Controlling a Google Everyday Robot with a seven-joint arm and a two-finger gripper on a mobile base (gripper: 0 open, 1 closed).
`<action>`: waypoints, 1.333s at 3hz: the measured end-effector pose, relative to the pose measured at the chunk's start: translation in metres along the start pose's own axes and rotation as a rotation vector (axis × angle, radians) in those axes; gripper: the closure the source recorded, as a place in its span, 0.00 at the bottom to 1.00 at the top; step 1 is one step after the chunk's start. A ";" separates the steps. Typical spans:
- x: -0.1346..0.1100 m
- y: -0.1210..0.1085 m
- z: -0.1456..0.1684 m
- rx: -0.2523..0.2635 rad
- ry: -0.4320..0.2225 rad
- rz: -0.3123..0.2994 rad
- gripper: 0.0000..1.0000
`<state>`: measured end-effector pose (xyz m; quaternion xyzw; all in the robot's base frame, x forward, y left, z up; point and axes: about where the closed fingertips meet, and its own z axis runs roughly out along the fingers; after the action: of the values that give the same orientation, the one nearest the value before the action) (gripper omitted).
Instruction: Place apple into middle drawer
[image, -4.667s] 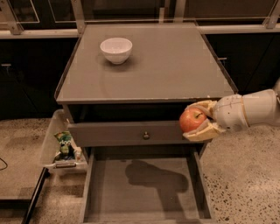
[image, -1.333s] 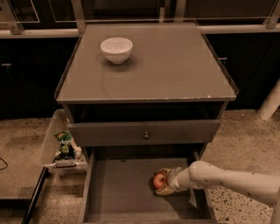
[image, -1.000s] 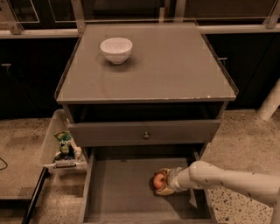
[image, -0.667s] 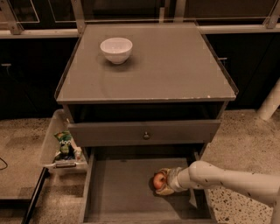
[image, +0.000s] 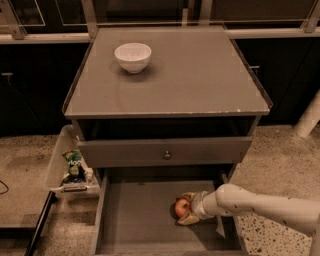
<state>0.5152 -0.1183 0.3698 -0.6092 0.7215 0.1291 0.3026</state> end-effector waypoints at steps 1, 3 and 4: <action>0.000 0.000 0.000 0.000 0.000 0.000 0.00; -0.014 -0.004 -0.047 0.009 -0.077 -0.047 0.00; -0.016 -0.009 -0.104 0.031 -0.151 -0.077 0.00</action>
Offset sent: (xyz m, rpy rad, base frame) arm 0.0000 0.0000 0.0000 0.0000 0.0000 0.0000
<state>0.4962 -0.1653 0.4625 -0.6205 0.6745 0.1519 0.3702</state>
